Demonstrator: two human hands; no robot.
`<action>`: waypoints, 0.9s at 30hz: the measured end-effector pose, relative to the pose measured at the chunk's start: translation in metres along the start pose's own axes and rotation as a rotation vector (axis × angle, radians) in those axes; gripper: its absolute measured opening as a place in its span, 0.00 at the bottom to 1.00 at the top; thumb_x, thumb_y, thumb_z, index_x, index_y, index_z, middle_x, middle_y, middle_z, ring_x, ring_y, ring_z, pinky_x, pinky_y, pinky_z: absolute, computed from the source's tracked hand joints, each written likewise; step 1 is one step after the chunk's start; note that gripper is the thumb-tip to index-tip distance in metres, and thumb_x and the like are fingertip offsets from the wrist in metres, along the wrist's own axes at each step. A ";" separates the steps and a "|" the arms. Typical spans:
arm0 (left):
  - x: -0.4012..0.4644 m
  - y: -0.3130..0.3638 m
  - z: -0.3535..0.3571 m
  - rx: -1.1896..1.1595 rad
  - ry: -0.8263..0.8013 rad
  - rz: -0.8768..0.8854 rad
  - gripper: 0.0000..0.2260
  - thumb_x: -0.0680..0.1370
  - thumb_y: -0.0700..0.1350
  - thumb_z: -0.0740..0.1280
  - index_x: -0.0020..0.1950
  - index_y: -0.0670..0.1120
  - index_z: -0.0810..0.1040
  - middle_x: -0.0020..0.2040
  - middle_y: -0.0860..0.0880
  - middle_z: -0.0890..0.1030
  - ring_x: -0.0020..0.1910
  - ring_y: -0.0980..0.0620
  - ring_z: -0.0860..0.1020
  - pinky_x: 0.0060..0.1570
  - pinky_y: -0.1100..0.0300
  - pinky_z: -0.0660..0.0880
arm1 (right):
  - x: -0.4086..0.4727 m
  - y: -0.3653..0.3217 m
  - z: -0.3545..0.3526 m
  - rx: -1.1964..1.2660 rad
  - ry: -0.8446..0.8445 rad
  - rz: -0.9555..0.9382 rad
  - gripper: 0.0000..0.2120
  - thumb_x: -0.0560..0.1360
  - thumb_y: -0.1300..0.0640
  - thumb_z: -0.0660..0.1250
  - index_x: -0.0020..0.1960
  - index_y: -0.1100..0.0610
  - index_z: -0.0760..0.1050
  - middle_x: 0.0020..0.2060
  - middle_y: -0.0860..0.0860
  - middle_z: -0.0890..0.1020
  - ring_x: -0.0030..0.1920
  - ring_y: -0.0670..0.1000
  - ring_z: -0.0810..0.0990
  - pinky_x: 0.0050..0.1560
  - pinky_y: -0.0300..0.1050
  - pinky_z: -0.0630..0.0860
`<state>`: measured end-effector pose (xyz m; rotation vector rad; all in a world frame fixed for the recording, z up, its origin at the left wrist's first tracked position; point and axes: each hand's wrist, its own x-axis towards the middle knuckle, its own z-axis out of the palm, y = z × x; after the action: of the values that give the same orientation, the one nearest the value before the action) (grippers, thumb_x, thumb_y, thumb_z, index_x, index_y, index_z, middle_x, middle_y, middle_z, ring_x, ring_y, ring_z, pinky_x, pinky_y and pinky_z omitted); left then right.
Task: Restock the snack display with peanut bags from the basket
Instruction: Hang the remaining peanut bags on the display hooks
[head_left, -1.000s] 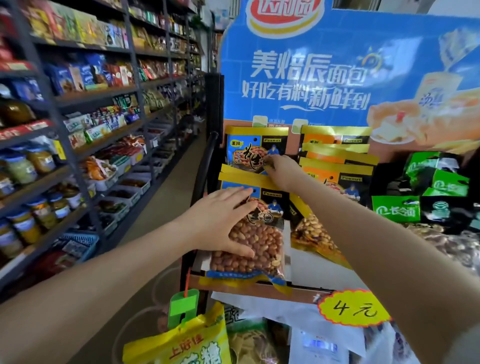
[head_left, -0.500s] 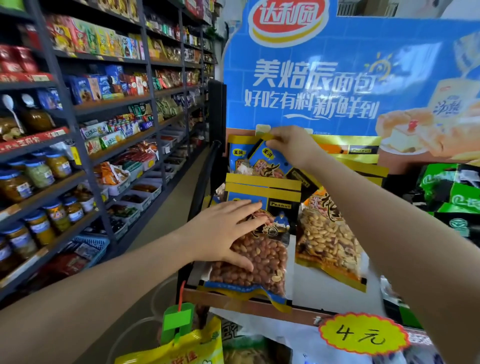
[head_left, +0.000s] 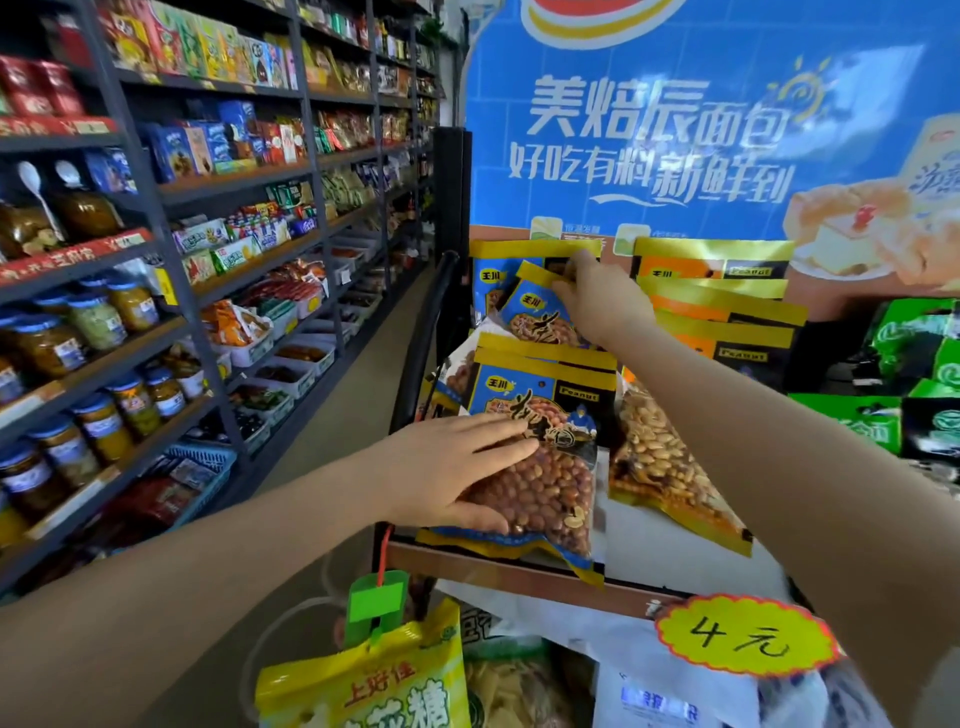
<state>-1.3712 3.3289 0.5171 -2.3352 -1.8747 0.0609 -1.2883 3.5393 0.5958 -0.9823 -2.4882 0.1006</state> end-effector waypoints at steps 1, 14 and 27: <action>0.001 -0.002 0.000 -0.006 -0.026 -0.008 0.40 0.70 0.70 0.48 0.76 0.50 0.47 0.77 0.49 0.50 0.76 0.51 0.49 0.69 0.59 0.43 | -0.002 0.008 -0.001 -0.001 -0.067 0.016 0.16 0.80 0.55 0.55 0.63 0.62 0.65 0.50 0.64 0.79 0.43 0.62 0.77 0.36 0.49 0.69; 0.005 -0.004 -0.003 0.014 -0.018 -0.022 0.42 0.68 0.69 0.54 0.75 0.54 0.41 0.77 0.50 0.41 0.76 0.51 0.42 0.71 0.55 0.39 | 0.027 0.006 -0.043 -0.069 -0.124 -0.249 0.25 0.76 0.68 0.51 0.69 0.52 0.67 0.53 0.60 0.77 0.48 0.56 0.73 0.52 0.50 0.68; 0.013 -0.003 -0.006 0.081 -0.002 -0.146 0.50 0.61 0.75 0.52 0.75 0.53 0.39 0.72 0.53 0.33 0.69 0.55 0.33 0.63 0.57 0.31 | -0.008 0.017 0.007 -0.165 0.465 -0.224 0.25 0.76 0.62 0.59 0.71 0.64 0.59 0.67 0.63 0.69 0.65 0.65 0.69 0.68 0.57 0.65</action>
<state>-1.3704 3.3417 0.5242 -2.1411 -1.9982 0.1204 -1.2755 3.5470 0.5825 -0.6842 -2.1744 -0.3679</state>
